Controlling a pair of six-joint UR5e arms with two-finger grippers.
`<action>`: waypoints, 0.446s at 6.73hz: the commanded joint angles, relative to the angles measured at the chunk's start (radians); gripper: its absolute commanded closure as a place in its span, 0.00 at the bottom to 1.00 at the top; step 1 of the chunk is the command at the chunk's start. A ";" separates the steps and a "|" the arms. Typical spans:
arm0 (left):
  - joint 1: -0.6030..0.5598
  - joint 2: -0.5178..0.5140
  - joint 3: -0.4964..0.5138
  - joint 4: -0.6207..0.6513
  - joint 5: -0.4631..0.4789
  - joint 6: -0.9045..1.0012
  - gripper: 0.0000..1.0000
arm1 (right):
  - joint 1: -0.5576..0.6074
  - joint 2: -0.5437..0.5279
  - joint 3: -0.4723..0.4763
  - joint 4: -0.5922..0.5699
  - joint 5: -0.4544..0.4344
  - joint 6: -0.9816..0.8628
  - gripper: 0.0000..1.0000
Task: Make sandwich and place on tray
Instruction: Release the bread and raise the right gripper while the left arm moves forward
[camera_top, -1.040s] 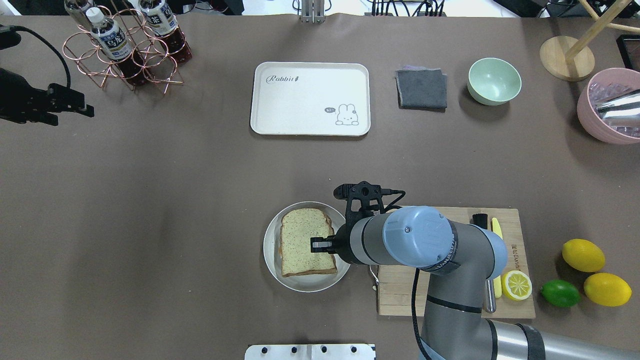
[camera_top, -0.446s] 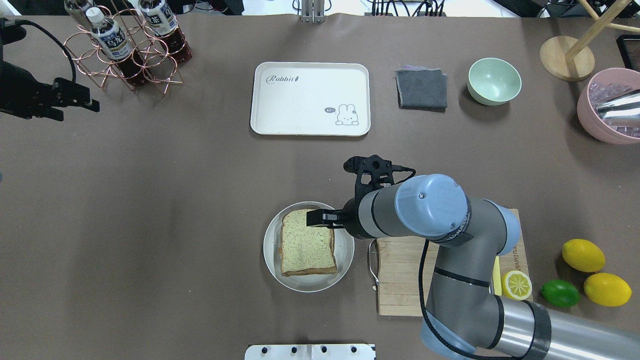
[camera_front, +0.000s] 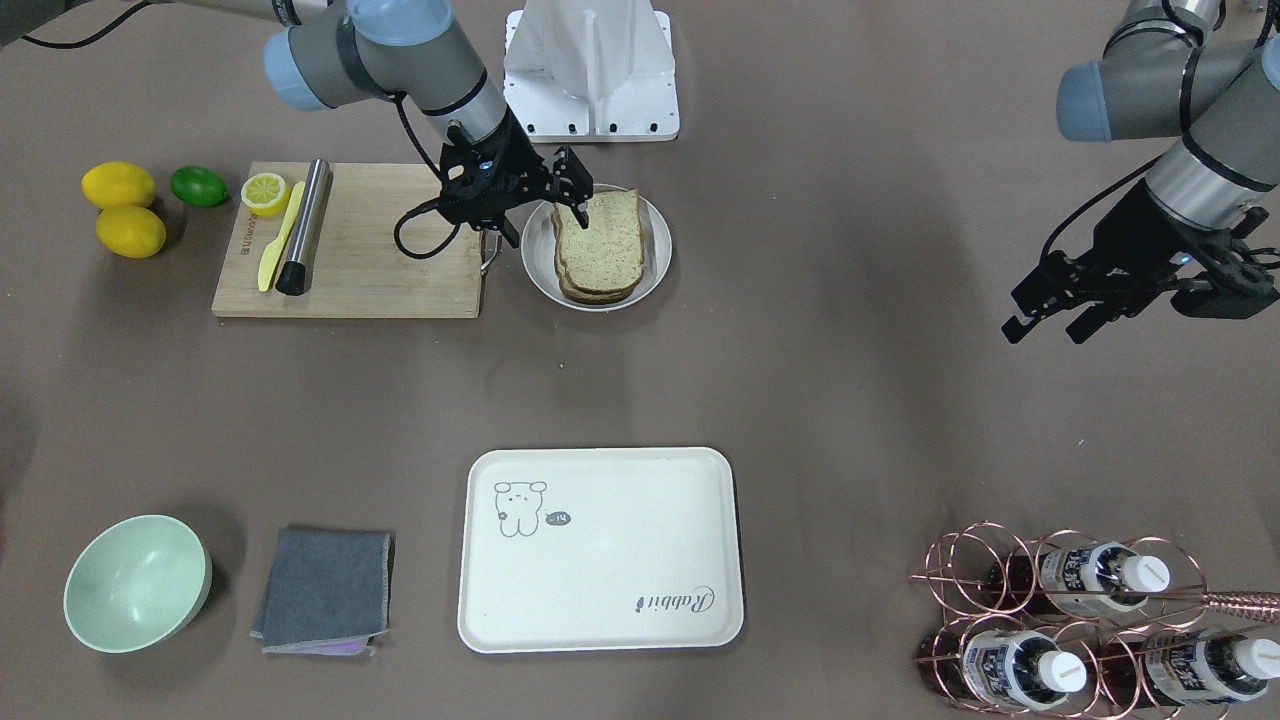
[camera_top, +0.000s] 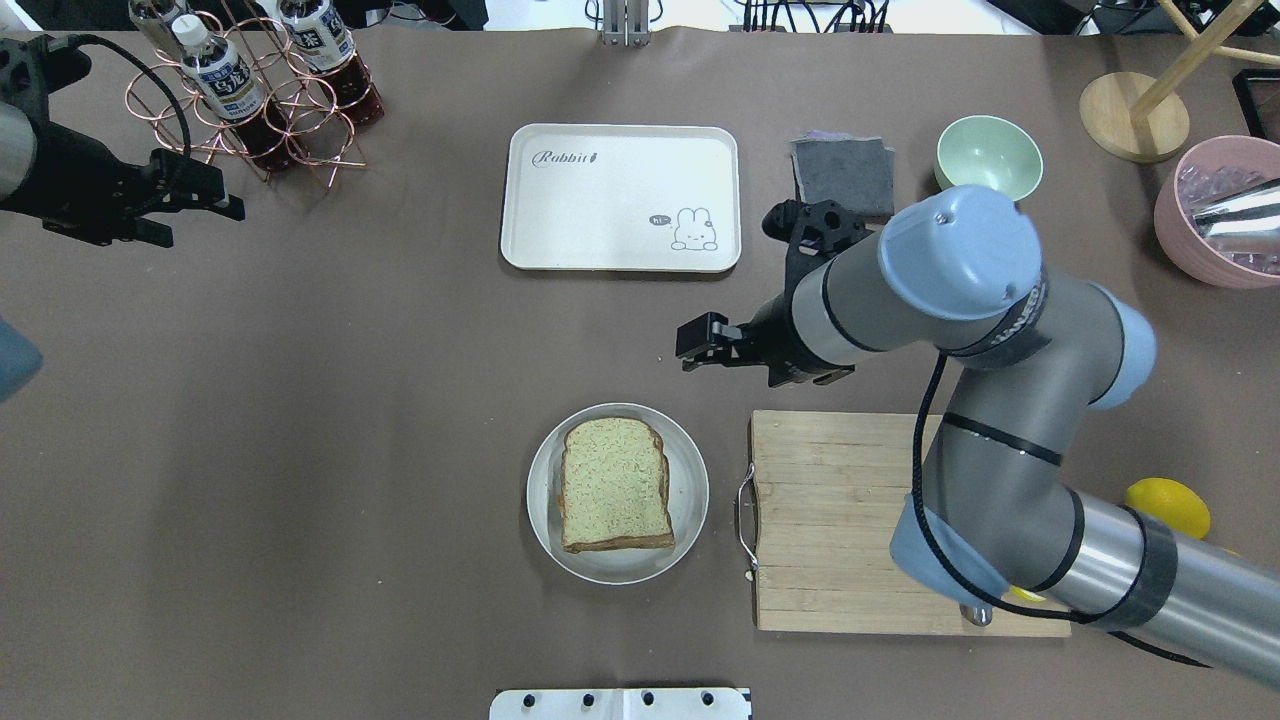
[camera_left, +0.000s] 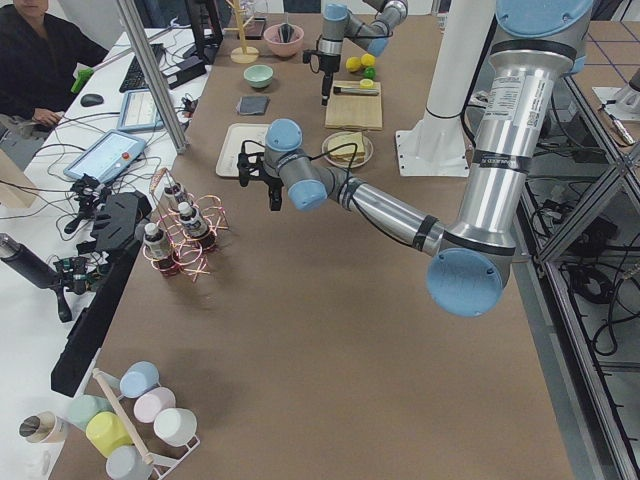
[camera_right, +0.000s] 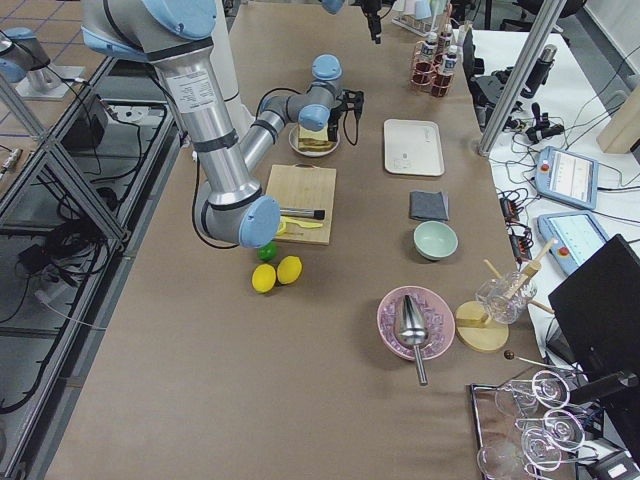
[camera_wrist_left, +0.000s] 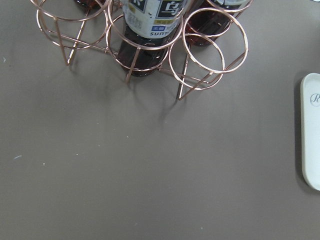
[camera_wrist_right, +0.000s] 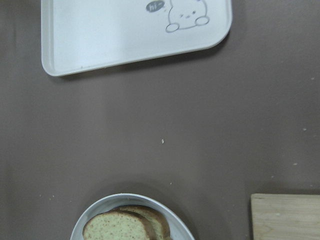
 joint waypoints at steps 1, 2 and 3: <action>0.155 -0.061 -0.004 -0.045 0.137 -0.161 0.04 | 0.071 -0.048 0.046 -0.011 0.065 0.016 0.00; 0.218 -0.077 0.001 -0.045 0.194 -0.162 0.03 | 0.086 -0.082 0.050 -0.009 0.069 0.017 0.00; 0.234 -0.072 -0.010 -0.045 0.230 -0.161 0.03 | 0.108 -0.088 0.050 -0.011 0.068 0.026 0.00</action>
